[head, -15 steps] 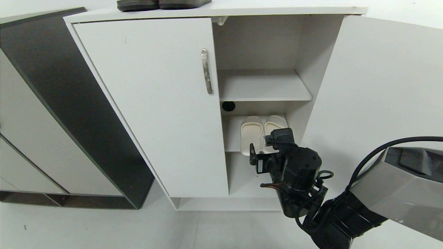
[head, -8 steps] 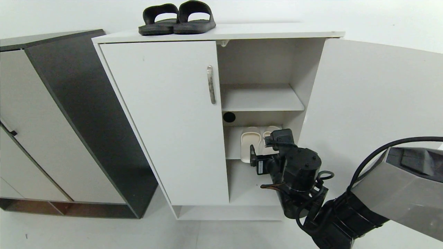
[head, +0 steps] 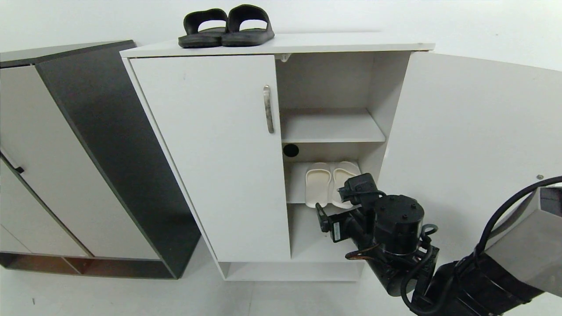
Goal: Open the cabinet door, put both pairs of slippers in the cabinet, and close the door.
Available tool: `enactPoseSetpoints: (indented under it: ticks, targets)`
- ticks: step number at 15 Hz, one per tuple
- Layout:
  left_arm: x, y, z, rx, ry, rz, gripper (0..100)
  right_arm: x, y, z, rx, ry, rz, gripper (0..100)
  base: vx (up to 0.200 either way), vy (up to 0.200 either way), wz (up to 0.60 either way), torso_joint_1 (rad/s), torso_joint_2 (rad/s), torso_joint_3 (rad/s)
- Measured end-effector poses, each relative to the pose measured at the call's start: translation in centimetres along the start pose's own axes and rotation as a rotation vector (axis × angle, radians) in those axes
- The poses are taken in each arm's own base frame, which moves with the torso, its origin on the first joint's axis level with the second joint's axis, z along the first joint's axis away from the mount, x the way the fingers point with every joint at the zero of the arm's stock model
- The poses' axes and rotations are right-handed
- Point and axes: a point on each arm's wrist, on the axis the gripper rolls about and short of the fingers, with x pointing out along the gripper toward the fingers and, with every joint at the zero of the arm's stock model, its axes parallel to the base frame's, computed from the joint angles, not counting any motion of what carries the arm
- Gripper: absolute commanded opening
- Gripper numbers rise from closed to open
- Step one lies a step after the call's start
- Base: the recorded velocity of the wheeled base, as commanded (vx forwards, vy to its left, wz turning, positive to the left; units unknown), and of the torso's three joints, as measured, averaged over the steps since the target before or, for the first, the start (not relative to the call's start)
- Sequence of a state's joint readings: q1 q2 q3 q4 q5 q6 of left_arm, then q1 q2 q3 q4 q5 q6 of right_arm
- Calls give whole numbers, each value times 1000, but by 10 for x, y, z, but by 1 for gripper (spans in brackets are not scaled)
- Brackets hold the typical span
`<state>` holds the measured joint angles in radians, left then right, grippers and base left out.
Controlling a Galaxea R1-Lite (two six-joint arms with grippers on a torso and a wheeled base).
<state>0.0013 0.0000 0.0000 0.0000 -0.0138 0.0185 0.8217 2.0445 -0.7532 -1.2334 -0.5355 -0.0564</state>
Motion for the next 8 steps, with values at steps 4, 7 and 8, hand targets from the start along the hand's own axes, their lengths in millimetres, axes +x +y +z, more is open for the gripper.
enactPoseSetpoints:
  ticks: [4, 7, 8]
  targets:
    - [0, 0, 0, 0, 0, 0, 0, -1, 0, -1, -3, 3, 0, 100, 0, 100, 0, 5, 1, 2]
    - [0, 0, 0, 0, 0, 0, 0, -2, -1, -2, -5, 7, -2, 100, 0, 200, 0, 2, 6, 2]
    - [0, 0, 0, 0, 0, 0, 0, -3, -1, -4, -9, 12, 0, 100, 0, 200, 0, -2, 7, 2]
